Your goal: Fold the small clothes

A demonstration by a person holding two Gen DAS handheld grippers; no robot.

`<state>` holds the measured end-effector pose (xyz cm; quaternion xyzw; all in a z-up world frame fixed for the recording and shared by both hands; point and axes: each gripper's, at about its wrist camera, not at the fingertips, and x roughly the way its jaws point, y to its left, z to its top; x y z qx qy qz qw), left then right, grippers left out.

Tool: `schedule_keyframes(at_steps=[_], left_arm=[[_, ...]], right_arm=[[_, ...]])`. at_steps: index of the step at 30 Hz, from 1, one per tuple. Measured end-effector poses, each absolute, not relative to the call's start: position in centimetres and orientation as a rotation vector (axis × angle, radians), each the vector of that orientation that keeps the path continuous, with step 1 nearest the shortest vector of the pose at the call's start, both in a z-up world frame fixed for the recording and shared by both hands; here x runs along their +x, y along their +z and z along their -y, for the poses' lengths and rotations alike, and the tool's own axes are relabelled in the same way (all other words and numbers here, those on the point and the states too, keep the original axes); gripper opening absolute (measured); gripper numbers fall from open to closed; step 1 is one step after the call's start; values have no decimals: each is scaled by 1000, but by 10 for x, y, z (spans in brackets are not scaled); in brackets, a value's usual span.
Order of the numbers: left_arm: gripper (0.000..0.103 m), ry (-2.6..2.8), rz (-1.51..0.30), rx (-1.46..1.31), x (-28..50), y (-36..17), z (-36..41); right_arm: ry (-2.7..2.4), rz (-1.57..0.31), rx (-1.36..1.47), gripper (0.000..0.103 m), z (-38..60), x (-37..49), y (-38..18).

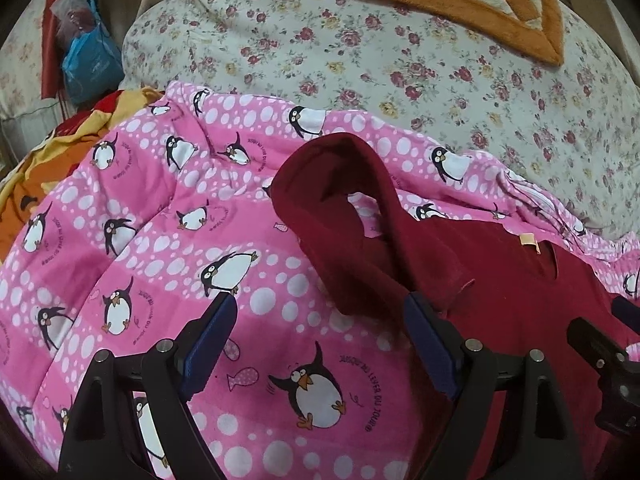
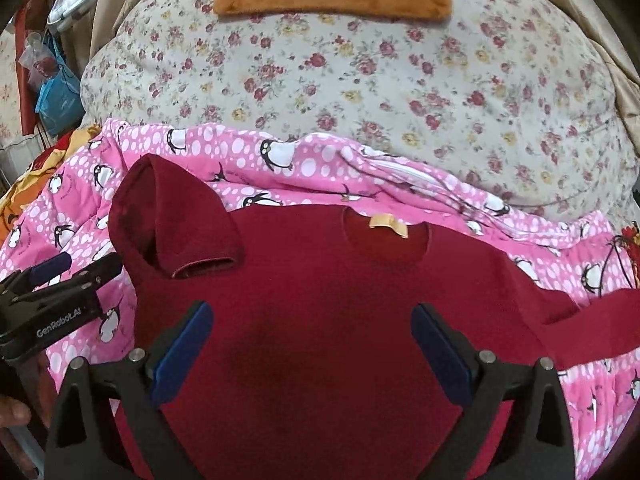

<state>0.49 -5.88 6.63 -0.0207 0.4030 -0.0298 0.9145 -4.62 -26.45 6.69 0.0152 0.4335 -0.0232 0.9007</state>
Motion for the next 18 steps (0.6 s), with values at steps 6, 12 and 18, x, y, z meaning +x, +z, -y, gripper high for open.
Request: schedule_keyframes(at_steps=[6, 12, 18], left_arm=[[78, -49, -826, -21, 6, 65, 60], [78, -43, -840, -20, 9, 61, 57], [77, 70, -832, -21, 15, 63, 34]], right_arm=[[-29, -889, 29, 100, 260, -35, 64], [1, -899, 45, 94, 257, -29, 58], [50, -908, 60, 77, 251, -19, 53]])
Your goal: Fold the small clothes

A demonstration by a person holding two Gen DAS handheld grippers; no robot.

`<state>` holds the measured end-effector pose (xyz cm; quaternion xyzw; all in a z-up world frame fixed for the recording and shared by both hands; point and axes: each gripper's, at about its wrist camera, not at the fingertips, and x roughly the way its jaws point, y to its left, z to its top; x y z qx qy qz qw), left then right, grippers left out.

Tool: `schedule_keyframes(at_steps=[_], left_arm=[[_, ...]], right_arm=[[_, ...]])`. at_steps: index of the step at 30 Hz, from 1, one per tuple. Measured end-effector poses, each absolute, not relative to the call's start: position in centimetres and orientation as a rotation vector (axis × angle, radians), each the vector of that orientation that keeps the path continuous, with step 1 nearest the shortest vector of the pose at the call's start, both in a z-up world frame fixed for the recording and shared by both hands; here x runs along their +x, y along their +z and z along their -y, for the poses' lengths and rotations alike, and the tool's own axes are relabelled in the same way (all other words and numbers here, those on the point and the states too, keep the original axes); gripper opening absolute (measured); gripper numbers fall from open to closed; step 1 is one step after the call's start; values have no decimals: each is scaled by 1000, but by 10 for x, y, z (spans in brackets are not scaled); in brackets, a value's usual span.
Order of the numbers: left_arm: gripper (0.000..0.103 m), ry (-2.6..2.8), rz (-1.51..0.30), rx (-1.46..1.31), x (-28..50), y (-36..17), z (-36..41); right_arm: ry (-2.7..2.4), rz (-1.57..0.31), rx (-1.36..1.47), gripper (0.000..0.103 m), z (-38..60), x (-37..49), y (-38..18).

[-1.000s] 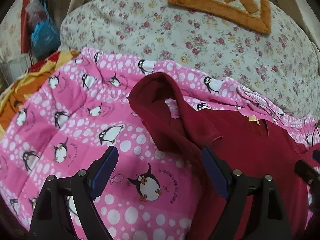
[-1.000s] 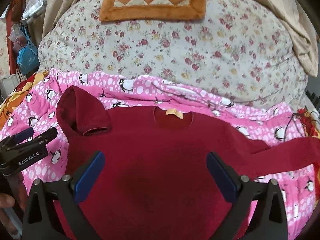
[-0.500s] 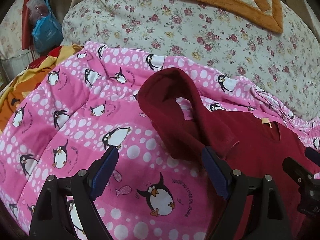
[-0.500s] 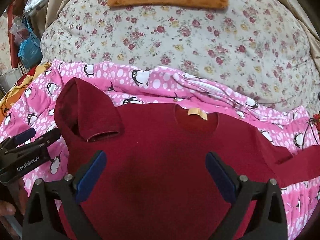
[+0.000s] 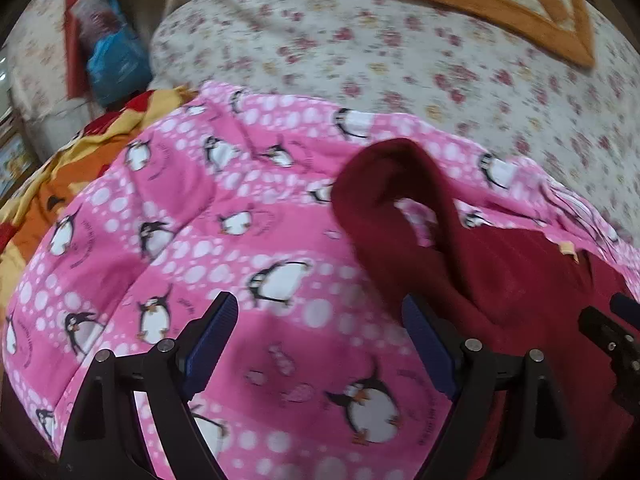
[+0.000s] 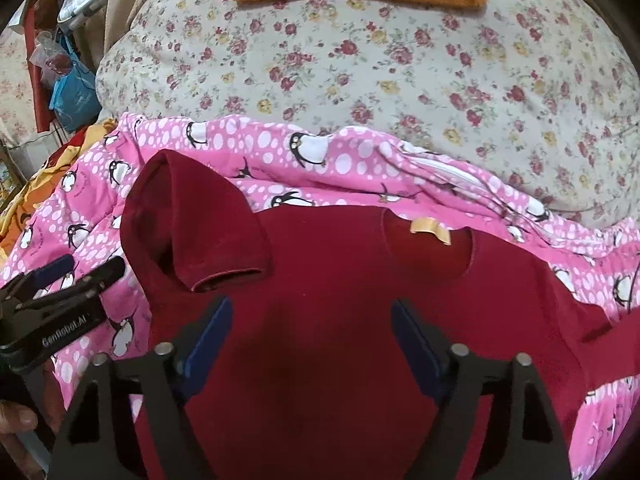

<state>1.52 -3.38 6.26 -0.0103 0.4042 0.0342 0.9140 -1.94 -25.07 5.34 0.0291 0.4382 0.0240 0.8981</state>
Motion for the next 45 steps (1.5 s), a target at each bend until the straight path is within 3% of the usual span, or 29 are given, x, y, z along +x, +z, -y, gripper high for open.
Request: schedule_keyframes(at_steps=[4, 12, 14, 17, 19, 26, 33, 41, 45], left_arm=[[77, 73, -863, -62, 18, 57, 25], [76, 60, -873, -71, 21, 57, 26], [76, 64, -874, -76, 22, 57, 25], [76, 61, -885, -87, 24, 55, 23], [76, 65, -889, -90, 25, 54, 23], [76, 49, -876, -87, 23, 56, 28], [76, 9, -865, -62, 18, 59, 39], [76, -34, -902, -12, 16, 48, 58], [75, -9, -954, 36, 18, 36, 64]], right_arm=[[151, -919, 108, 63, 243, -1, 51], [236, -1037, 237, 63, 224, 50, 15], [276, -1079, 252, 59, 215, 59, -1], [252, -1087, 209, 37, 205, 65, -10], [258, -1055, 170, 10, 202, 64, -5], [286, -866, 117, 9, 231, 30, 69], [118, -735, 21, 9, 327, -29, 134], [-184, -862, -63, 10, 422, -47, 88], [-255, -1112, -13, 21, 456, -38, 36]])
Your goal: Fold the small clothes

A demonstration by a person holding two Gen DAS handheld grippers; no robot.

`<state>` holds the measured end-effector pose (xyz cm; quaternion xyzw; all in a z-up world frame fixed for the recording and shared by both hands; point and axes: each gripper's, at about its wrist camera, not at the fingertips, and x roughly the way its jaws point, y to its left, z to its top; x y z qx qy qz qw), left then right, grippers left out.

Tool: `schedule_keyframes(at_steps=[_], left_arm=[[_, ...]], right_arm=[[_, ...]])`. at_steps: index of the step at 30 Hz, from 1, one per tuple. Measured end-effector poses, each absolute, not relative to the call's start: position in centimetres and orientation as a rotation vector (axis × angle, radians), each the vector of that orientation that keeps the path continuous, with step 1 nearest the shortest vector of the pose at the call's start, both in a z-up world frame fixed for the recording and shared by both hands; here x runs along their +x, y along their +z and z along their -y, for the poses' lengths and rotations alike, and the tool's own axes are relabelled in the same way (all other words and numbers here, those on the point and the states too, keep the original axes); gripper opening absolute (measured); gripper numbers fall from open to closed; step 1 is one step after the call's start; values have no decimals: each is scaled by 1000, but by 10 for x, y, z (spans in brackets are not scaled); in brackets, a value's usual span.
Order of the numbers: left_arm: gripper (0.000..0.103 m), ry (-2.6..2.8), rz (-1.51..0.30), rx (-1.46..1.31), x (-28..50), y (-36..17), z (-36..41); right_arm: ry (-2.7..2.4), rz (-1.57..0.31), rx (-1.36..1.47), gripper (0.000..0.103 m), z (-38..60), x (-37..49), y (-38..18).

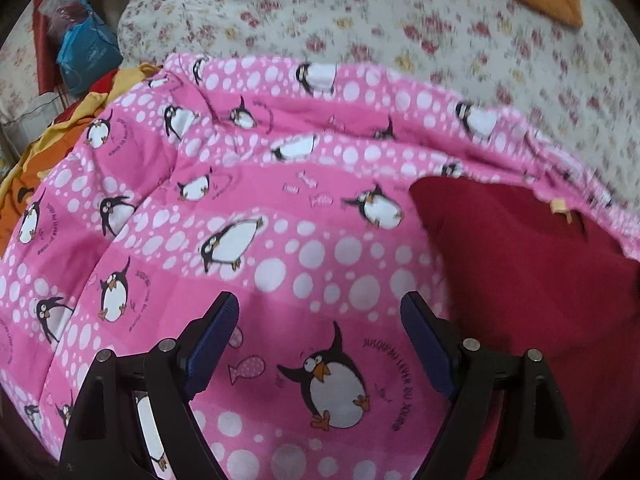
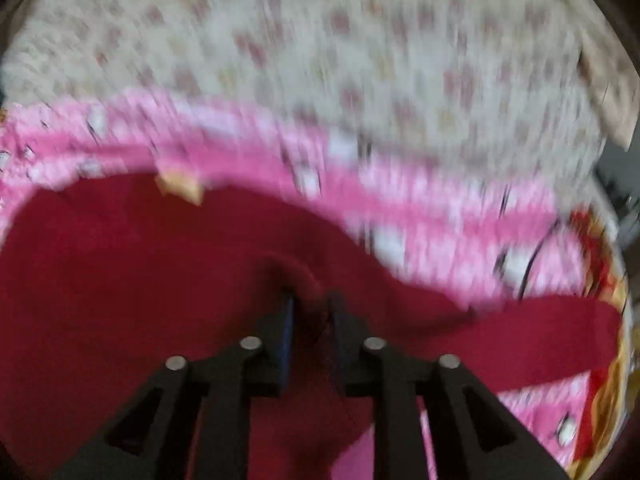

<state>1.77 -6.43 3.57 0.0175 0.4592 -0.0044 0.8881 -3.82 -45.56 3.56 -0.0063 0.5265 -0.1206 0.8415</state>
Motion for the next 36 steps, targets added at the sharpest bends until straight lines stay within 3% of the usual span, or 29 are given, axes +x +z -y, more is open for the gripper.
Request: schedule_keyframes(at_steps=[4, 10, 18, 23, 25, 29, 31, 36], left_arm=[[72, -8, -943, 19, 18, 38, 63], [72, -74, -927, -31, 16, 45, 68], [72, -174, -938, -13, 18, 37, 93], [71, -171, -926, -42, 16, 42, 93], [71, -199, -890, -87, 13, 49, 90], [71, -249, -867, -65, 8, 55, 102], [71, -261, -887, -34, 8, 50, 112], [71, -283, -905, 15, 4, 43, 126]], right_arm=[[-192, -1022, 94, 40, 444, -54, 63], [183, -997, 160, 40, 349, -31, 74], [186, -1092, 112, 40, 296, -6, 1], [126, -1029, 106, 40, 333, -30, 37], [35, -1006, 82, 45, 362, -36, 40], [-174, -1118, 108, 46, 426, -40, 10], [-112, -1088, 183, 46, 440, -47, 7], [-136, -998, 275, 46, 485, -75, 47]])
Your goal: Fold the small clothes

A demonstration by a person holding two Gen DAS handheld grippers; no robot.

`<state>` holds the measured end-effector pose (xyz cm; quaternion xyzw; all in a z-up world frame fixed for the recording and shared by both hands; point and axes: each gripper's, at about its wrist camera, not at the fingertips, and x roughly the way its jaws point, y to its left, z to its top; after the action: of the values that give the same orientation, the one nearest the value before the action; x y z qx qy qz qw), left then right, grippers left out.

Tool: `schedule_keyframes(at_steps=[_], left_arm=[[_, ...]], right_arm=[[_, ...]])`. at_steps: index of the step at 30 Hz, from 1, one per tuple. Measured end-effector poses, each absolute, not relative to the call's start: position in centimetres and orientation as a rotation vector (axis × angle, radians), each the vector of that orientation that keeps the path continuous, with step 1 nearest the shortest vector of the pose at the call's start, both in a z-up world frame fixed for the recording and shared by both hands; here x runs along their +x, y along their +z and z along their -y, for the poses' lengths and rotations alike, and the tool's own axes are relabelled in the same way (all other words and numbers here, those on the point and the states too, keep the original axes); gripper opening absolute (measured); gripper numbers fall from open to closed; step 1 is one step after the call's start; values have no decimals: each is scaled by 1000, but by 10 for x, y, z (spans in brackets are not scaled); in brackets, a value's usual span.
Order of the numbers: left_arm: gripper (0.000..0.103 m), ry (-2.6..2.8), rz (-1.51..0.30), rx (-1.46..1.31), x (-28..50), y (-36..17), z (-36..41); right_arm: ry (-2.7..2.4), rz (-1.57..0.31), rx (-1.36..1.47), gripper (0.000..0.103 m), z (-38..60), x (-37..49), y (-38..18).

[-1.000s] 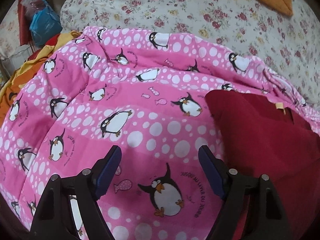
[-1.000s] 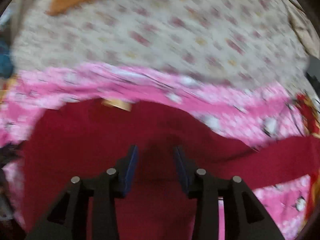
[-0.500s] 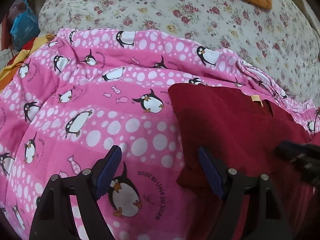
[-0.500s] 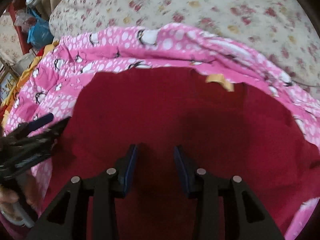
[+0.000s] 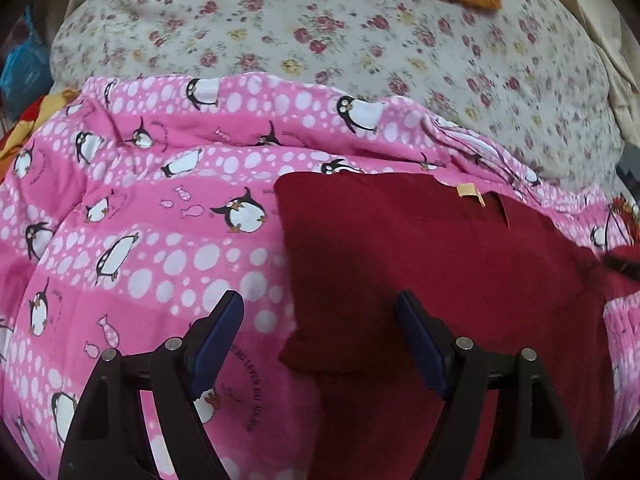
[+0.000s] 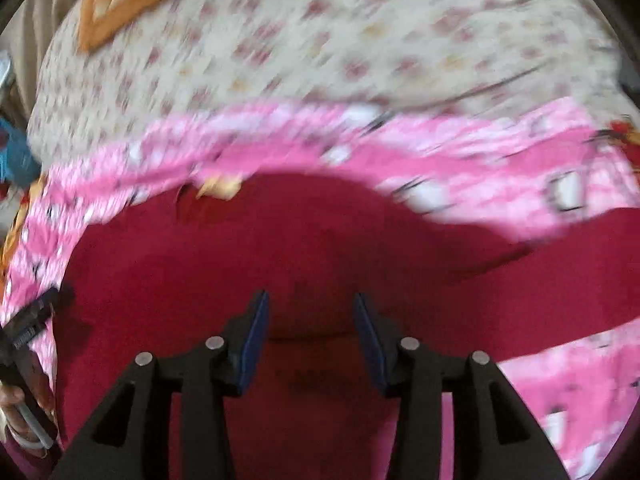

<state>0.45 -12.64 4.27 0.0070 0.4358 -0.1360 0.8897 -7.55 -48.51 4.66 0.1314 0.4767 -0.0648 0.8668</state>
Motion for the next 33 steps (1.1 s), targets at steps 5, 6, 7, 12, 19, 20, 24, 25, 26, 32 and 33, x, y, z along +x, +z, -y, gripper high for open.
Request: schedule_keyframes(at_steps=[5, 6, 7, 12, 19, 20, 24, 25, 26, 32, 33], left_arm=[[71, -271, -878, 42, 2, 44, 129], [71, -271, -879, 41, 2, 44, 128], [71, -270, -882, 37, 3, 43, 128], [71, -263, -898, 23, 6, 37, 127], [71, -260, -906, 27, 7, 33, 128], [71, -260, -908, 26, 7, 33, 128], [71, -265, -915, 15, 8, 32, 126], [71, -265, -914, 15, 8, 33, 126], [71, -264, -913, 16, 8, 33, 126], [71, -248, -907, 29, 8, 36, 127], [71, -245, -903, 35, 7, 37, 127]], right_arm=[[-411, -928, 380, 52, 594, -126, 73], [-471, -919, 405, 52, 618, -139, 74], [-545, -908, 418, 52, 641, -155, 76], [-749, -809, 540, 52, 722, -217, 77], [-763, -704, 667, 52, 765, -229, 62], [-754, -701, 654, 51, 766, -223, 61], [-762, -703, 569, 14, 770, -208, 60], [-759, -701, 542, 9, 767, -203, 64], [-754, -690, 530, 8, 766, -202, 68], [-519, -560, 399, 8, 700, -184, 136], [-480, -555, 382, 8, 689, -178, 144]])
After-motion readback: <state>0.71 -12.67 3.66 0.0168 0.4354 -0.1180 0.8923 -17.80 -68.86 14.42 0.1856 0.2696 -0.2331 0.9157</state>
